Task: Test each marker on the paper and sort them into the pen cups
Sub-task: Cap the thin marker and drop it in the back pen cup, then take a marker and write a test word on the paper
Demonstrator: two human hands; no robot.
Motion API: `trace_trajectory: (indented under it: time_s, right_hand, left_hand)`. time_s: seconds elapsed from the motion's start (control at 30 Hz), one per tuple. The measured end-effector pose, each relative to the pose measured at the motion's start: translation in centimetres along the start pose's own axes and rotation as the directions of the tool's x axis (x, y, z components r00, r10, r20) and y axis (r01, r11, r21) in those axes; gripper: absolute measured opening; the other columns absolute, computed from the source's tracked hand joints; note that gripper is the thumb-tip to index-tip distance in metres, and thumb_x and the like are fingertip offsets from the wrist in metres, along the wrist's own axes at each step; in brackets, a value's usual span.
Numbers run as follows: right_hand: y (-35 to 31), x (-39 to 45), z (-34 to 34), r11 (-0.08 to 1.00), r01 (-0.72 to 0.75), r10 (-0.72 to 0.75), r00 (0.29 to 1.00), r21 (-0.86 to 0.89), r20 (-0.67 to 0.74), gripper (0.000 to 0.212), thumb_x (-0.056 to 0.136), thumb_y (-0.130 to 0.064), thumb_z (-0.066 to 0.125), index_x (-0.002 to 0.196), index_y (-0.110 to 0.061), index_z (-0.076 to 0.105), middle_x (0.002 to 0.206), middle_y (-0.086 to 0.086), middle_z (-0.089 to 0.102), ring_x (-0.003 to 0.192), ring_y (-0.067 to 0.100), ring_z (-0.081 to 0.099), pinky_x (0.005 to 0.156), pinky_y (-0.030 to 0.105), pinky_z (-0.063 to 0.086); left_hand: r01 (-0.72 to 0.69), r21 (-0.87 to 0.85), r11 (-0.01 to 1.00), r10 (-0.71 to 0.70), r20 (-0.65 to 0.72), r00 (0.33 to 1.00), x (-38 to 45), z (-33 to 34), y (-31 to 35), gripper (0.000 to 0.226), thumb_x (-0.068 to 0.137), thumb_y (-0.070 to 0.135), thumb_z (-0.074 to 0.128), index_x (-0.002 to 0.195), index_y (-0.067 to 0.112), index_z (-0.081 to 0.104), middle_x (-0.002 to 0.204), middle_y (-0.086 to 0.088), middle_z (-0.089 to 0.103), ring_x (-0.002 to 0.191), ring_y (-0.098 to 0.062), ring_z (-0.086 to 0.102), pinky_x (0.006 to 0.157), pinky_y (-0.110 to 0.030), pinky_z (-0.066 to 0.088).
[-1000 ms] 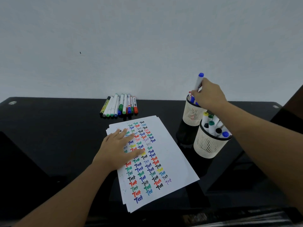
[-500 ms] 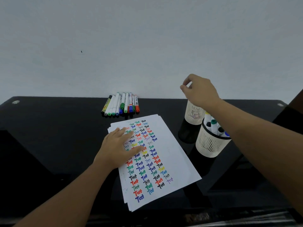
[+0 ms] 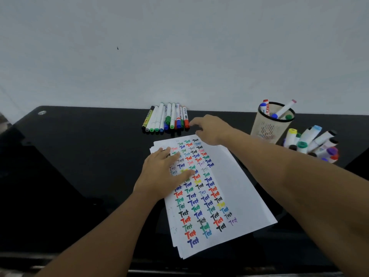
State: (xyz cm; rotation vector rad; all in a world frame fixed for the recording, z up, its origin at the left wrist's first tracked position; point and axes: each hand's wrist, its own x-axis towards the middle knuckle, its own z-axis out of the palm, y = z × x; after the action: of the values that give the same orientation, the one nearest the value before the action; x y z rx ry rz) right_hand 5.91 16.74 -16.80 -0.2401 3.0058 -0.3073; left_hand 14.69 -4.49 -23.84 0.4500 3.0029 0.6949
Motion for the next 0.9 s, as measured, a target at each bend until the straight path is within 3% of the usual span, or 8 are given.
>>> trace_trajectory:
  time_s: [0.13, 0.27, 0.4, 0.5, 0.73, 0.9]
  right_hand:
    - [-0.4, 2.1, 1.9, 1.0, -0.004, 0.003, 1.0, -0.028, -0.015, 0.056, 0.106, -0.024, 0.045, 0.158, -0.042, 0.034, 0.145, 0.009, 0.048, 0.125, 0.031, 0.052, 0.101, 0.05, 0.05]
    - [-0.6, 2.8, 3.3, 0.997, 0.006, -0.009, 0.999, -0.077, -0.045, 0.051, 0.107, -0.031, 0.043, 0.157, -0.039, 0.037, 0.146, 0.007, 0.052, 0.127, 0.032, 0.052, 0.099, 0.05, 0.051]
    - [-0.1, 2.5, 3.5, 0.995, 0.006, -0.022, 0.987, -0.102, -0.162, 0.033, 0.106, -0.038, 0.046, 0.138, -0.032, 0.054, 0.123, 0.004, 0.061, 0.107, 0.025, 0.059, 0.092, 0.045, 0.051]
    - [0.7, 2.1, 3.6, 0.992, -0.001, -0.029, 0.973, -0.129, -0.231, 0.021, 0.105, -0.04, 0.051, 0.122, -0.03, 0.054, 0.112, 0.003, 0.059, 0.095, 0.021, 0.055, 0.084, 0.04, 0.049]
    - [1.2, 1.8, 3.6, 0.991, 0.022, -0.043, 0.986, -0.13, -0.16, 0.036, 0.109, -0.042, 0.04, 0.143, -0.037, 0.053, 0.129, 0.007, 0.052, 0.117, 0.026, 0.051, 0.094, 0.043, 0.048]
    - [0.8, 0.9, 3.0, 0.996, 0.033, -0.057, 0.942, -0.079, -0.331, 0.024, 0.103, -0.031, 0.058, 0.126, -0.025, 0.054, 0.115, 0.005, 0.06, 0.095, 0.021, 0.056, 0.082, 0.039, 0.052]
  left_hand:
    - [-0.021, 0.0, 1.0, 0.021, -0.02, 1.0, 0.2, 0.2, 0.1, 0.094, 0.077, 0.088, 0.049, 0.152, 0.032, 0.045, 0.165, 0.003, 0.029, 0.154, -0.016, 0.015, 0.126, -0.043, 0.01]
    - [-0.023, -0.002, 1.0, 0.023, -0.033, 0.999, 0.3, 0.4, -0.2, 0.102, 0.07, 0.095, 0.039, 0.15, 0.033, 0.046, 0.165, 0.003, 0.03, 0.154, -0.016, 0.017, 0.126, -0.044, 0.013]
    - [-0.01, 0.002, 1.0, 0.01, -0.012, 1.0, 0.2, 0.3, 0.0, 0.092, 0.077, 0.088, 0.049, 0.152, 0.035, 0.043, 0.166, 0.006, 0.026, 0.155, -0.013, 0.012, 0.127, -0.041, 0.007]
    - [-0.009, -0.002, 1.0, 0.009, -0.009, 1.0, 0.2, 0.2, 0.1, 0.091, 0.078, 0.088, 0.049, 0.152, 0.035, 0.042, 0.166, 0.007, 0.025, 0.155, -0.012, 0.011, 0.126, -0.04, 0.006]
    - [-0.005, -0.011, 1.0, 0.005, -0.017, 1.0, 0.1, 0.2, 0.1, 0.091, 0.077, 0.088, 0.049, 0.151, 0.036, 0.044, 0.166, 0.007, 0.026, 0.154, -0.013, 0.013, 0.126, -0.041, 0.008]
    - [-0.005, -0.003, 1.0, 0.005, -0.012, 1.0, 0.0, 0.1, 0.1, 0.09, 0.078, 0.089, 0.048, 0.151, 0.036, 0.044, 0.165, 0.008, 0.027, 0.154, -0.013, 0.014, 0.126, -0.042, 0.009]
